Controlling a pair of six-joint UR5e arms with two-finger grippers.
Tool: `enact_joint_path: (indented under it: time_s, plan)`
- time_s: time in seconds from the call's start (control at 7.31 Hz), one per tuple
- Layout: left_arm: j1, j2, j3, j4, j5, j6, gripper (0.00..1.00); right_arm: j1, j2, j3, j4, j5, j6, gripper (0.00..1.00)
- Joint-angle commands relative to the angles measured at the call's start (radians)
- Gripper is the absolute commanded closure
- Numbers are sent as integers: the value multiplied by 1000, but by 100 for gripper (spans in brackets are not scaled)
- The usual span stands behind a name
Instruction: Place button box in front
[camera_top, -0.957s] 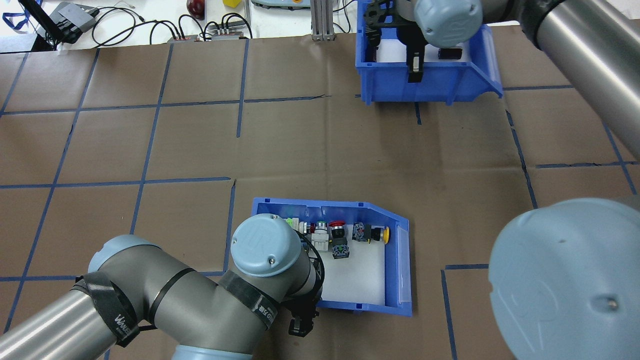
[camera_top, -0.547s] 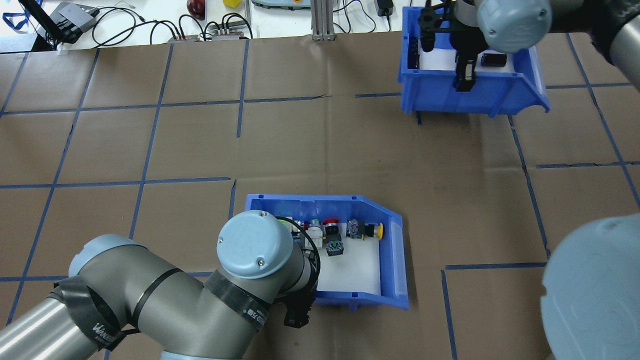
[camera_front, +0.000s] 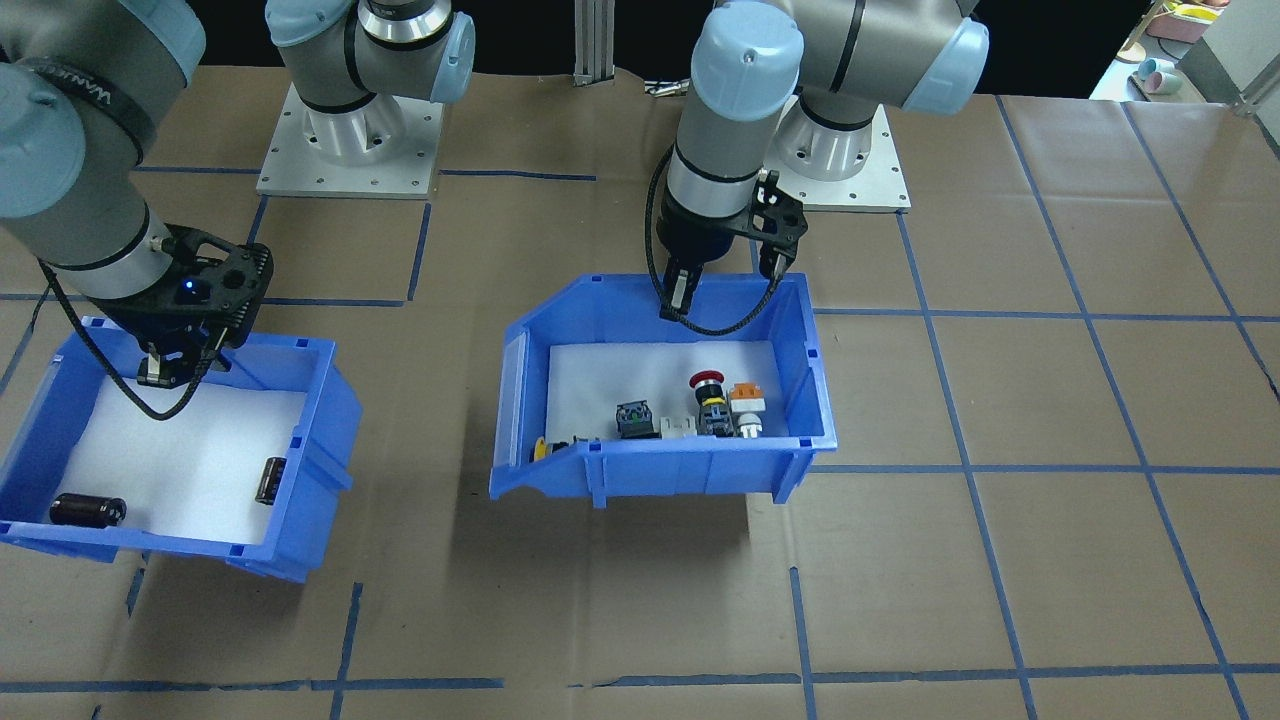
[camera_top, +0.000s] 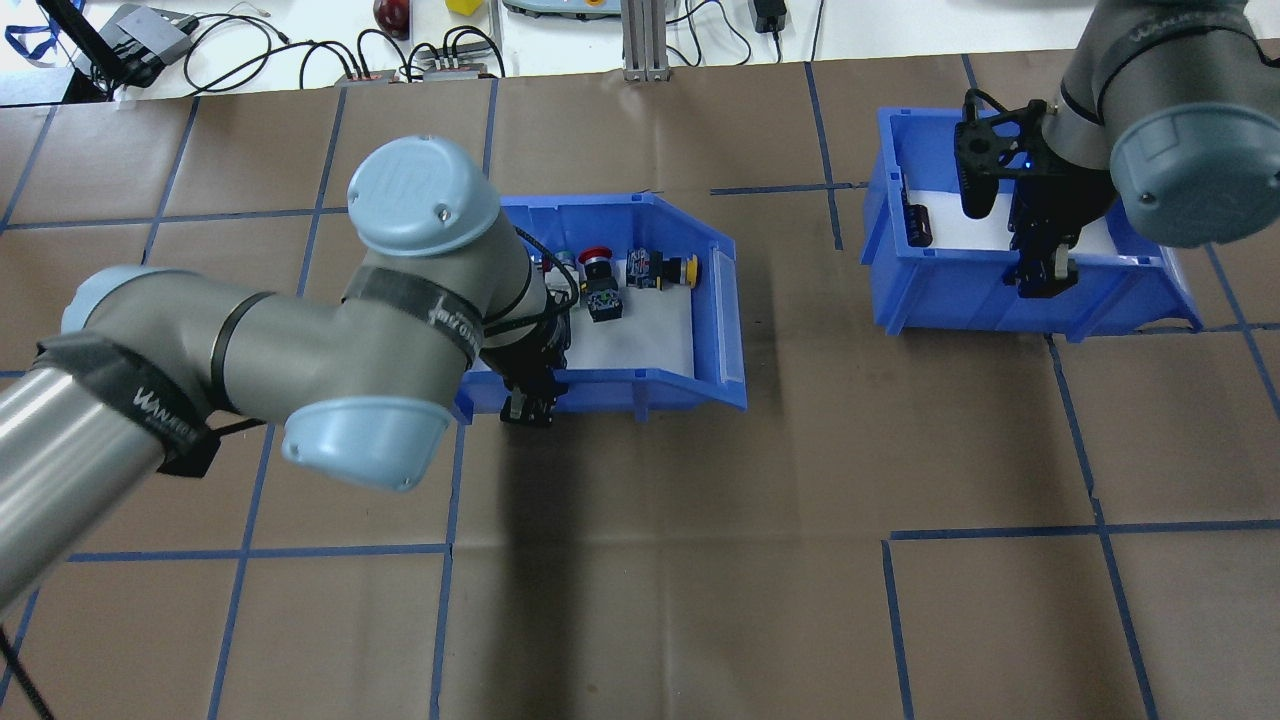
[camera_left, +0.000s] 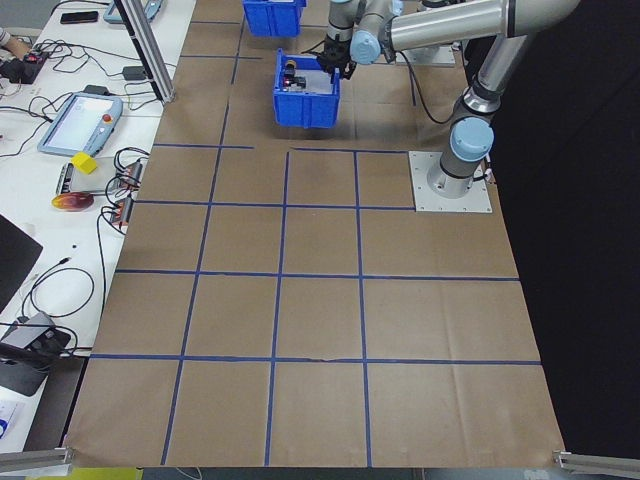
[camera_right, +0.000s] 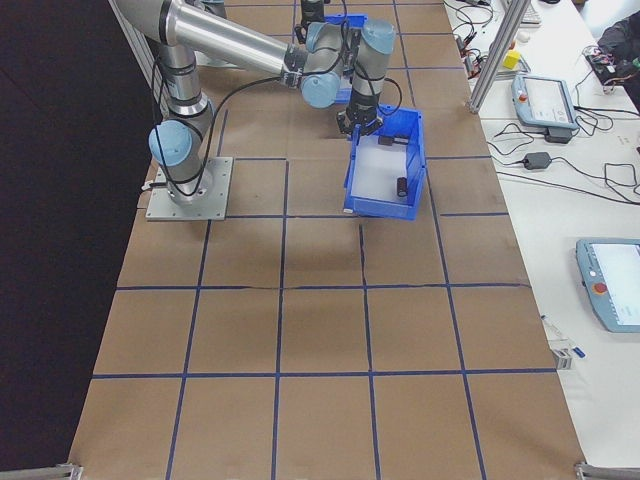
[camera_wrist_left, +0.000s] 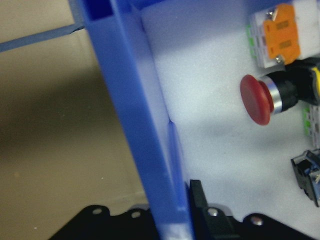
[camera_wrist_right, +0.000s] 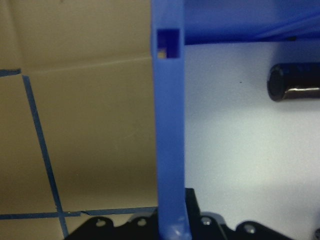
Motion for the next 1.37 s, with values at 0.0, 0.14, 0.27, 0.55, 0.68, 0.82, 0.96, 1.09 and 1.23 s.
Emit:
enact_joint_path:
  time_s: [0.0, 0.14, 0.27, 0.55, 0.68, 0.82, 0.96, 1.09, 1.23]
  plan:
    - [0, -283, 305, 0, -5, -5, 100, -5, -19, 30, -18, -3, -94, 91]
    - [-9, -364, 405, -5, 0, -12, 100, -24, -19, 31, -30, 0, -101, 91]
    - [-9, -412, 464, -11, 0, -12, 99, -33, -19, 34, -30, 5, -99, 91]
    - [-11, -437, 481, -9, -33, -25, 99, -38, -19, 48, -32, 5, -101, 91]
    - [-16, -433, 474, -11, -31, -25, 99, -38, -19, 49, -32, 5, -102, 91]
    - [-17, -425, 461, -14, -30, -25, 98, -38, -21, 52, -32, 5, -104, 91]
    - [-19, -425, 455, -14, -30, -25, 98, -38, -21, 65, -32, 5, -104, 91]
    - [-25, -431, 455, -14, -28, -31, 96, -39, -21, 71, -38, 5, -104, 91]
    - [-25, -431, 455, -14, -27, -31, 91, -39, -21, 71, -38, 5, -104, 91]
